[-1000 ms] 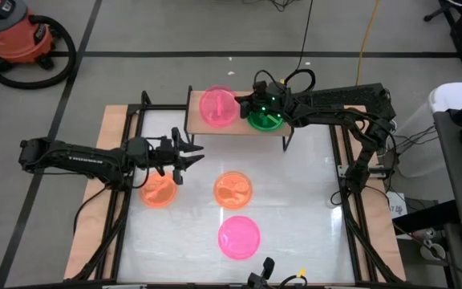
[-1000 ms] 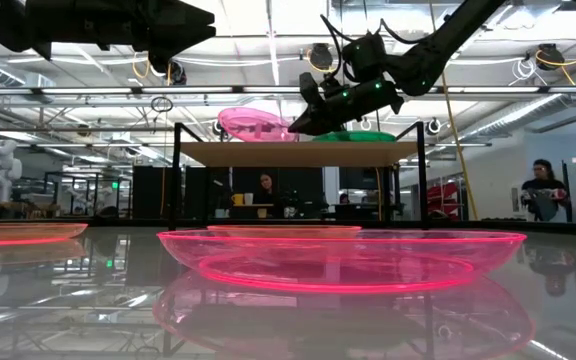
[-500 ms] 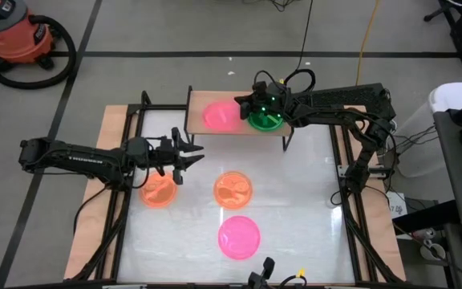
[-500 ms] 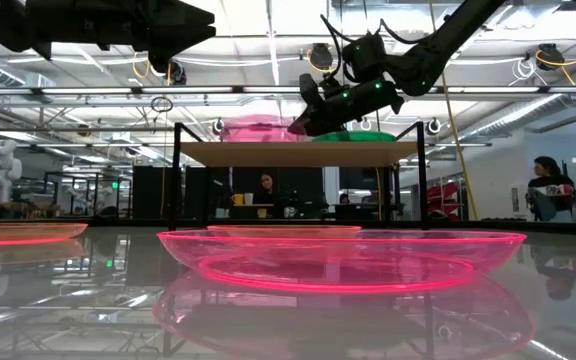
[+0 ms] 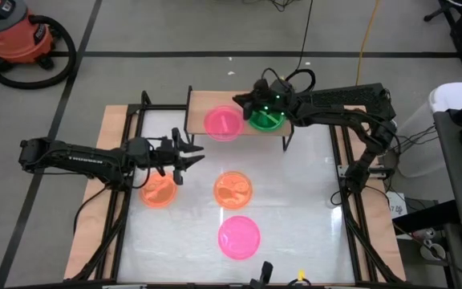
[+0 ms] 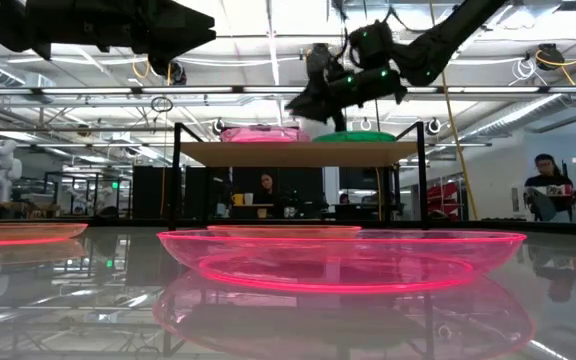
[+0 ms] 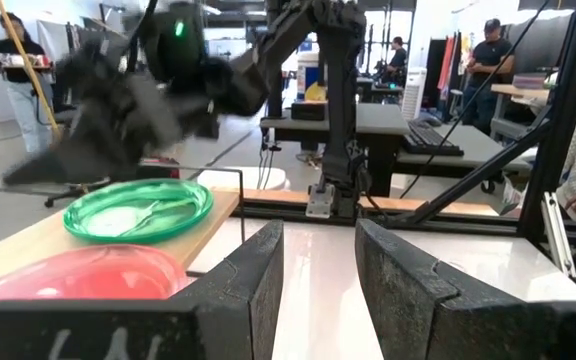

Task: Place and stack plates onto a shelf
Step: Put the top pink plate on the shelf

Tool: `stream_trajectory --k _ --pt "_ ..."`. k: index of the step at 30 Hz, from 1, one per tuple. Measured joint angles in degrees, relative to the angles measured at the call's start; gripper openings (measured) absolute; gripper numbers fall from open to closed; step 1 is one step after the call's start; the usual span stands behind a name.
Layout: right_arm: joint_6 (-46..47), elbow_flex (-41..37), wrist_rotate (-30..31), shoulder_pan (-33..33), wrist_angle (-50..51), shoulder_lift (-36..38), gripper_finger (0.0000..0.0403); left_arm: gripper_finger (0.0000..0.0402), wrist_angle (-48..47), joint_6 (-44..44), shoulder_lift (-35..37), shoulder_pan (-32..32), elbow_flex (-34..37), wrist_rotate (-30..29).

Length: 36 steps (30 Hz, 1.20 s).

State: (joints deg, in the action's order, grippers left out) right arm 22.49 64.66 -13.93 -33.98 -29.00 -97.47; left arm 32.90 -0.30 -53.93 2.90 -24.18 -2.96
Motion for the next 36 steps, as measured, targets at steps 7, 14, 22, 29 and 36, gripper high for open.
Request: stream_trajectory --k 7,14,22,29,36 --pt "-8.47 -0.56 -7.28 3.12 4.29 8.34 0.0075 0.0131 -1.94 -0.99 -0.18 0.0 0.0 -0.13" --pt "-17.21 -4.56 -7.11 7.98 6.92 17.1 0.0075 0.0131 -5.97 -1.16 -4.58 -1.61 -2.55 -5.21" --pt "-17.41 -9.71 -6.83 11.0 8.63 31.09 0.0075 0.0131 -13.5 2.63 -18.42 -3.04 -15.83 -6.15" --pt "-17.66 -20.2 -6.81 12.72 9.34 42.57 0.0075 0.0131 -15.32 6.3 -27.54 -2.58 -22.56 -6.14" --pt "-19.33 -28.78 -5.64 12.72 9.22 51.39 0.007 0.0131 -16.85 7.3 -31.65 0.32 -24.15 -6.12"
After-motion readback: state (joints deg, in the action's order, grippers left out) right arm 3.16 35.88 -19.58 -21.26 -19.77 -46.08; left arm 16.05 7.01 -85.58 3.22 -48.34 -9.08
